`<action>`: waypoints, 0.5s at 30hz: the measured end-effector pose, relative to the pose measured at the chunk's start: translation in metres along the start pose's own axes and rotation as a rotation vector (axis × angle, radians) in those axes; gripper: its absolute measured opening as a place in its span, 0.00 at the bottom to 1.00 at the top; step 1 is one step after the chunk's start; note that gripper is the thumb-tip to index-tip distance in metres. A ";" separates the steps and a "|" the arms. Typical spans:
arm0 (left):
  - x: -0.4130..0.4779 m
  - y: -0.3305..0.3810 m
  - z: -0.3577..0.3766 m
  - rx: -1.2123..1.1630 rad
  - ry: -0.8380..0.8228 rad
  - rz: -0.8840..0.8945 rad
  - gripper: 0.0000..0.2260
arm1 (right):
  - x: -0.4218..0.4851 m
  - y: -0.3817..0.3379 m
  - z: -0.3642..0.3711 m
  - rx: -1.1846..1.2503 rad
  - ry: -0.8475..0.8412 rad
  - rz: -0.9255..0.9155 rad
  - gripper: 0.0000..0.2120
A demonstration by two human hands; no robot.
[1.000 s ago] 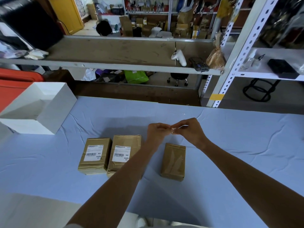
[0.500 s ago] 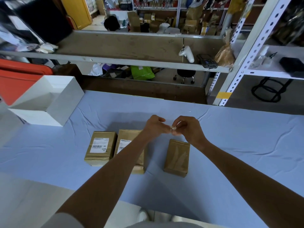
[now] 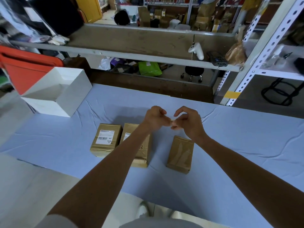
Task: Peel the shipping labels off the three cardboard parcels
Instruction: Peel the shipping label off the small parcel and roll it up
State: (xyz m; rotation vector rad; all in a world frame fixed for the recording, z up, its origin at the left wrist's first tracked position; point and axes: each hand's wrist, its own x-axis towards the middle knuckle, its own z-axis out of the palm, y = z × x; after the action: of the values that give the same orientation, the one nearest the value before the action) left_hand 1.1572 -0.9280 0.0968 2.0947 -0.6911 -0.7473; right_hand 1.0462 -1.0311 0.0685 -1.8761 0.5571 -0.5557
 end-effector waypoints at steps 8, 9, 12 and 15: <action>-0.014 -0.009 -0.011 -0.136 0.026 0.013 0.13 | 0.008 -0.013 0.015 -0.034 -0.054 -0.047 0.03; -0.015 -0.011 -0.011 -0.166 0.040 -0.004 0.13 | 0.009 -0.014 0.017 -0.053 -0.059 -0.052 0.03; -0.021 -0.018 -0.015 -0.272 0.080 -0.053 0.14 | 0.010 -0.019 0.026 -0.094 -0.083 -0.074 0.03; -0.028 -0.025 -0.022 -0.365 0.155 -0.088 0.11 | 0.007 -0.023 0.039 -0.139 -0.056 -0.130 0.02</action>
State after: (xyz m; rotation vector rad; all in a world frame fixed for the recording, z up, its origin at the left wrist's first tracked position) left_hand 1.1590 -0.8842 0.0955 1.8313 -0.3489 -0.6926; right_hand 1.0783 -1.0000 0.0772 -2.0645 0.4484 -0.5596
